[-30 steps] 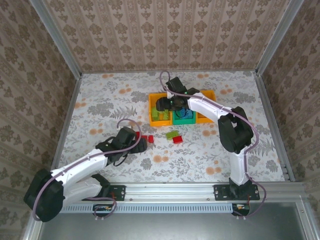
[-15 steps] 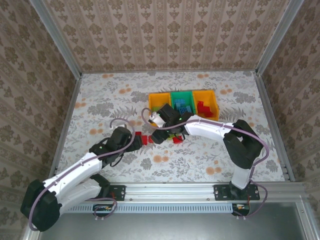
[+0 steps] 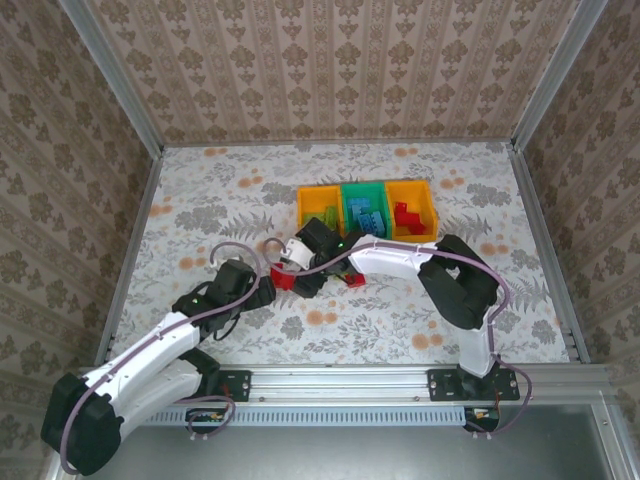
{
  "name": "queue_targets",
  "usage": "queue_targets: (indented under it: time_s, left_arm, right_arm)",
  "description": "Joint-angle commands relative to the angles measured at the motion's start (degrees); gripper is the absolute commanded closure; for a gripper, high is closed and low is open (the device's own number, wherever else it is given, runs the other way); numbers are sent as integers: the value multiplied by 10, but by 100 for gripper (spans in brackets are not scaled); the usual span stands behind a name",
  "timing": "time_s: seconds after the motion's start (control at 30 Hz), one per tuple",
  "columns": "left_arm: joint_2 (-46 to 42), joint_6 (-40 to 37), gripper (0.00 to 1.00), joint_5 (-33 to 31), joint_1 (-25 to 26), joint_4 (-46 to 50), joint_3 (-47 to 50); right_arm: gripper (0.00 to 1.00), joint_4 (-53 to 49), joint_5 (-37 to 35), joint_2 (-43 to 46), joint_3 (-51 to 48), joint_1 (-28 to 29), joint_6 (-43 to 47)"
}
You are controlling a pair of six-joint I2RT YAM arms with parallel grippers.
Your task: Sort the legos into containers by color
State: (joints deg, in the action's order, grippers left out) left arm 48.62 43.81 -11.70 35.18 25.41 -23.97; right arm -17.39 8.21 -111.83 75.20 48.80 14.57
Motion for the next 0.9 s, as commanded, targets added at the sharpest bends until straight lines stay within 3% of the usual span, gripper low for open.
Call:
queue_targets:
  time_s: [0.0,0.47,0.73,0.87]
  left_arm:
    - [-9,7,0,9,-5,9,9]
    - [-22,4,0,16,-11,10,13]
    - [-24,6,0,17,-12,11,10]
    - [-24,4,0,19,-11,11,7]
  right_arm:
    - [25,-12,2,-17,26,1,22]
    - [44,-41,12,-64,54,1,31]
    - [70,-31,12,-41,37,1,22]
    - [74,-14,11,4,3,-4,4]
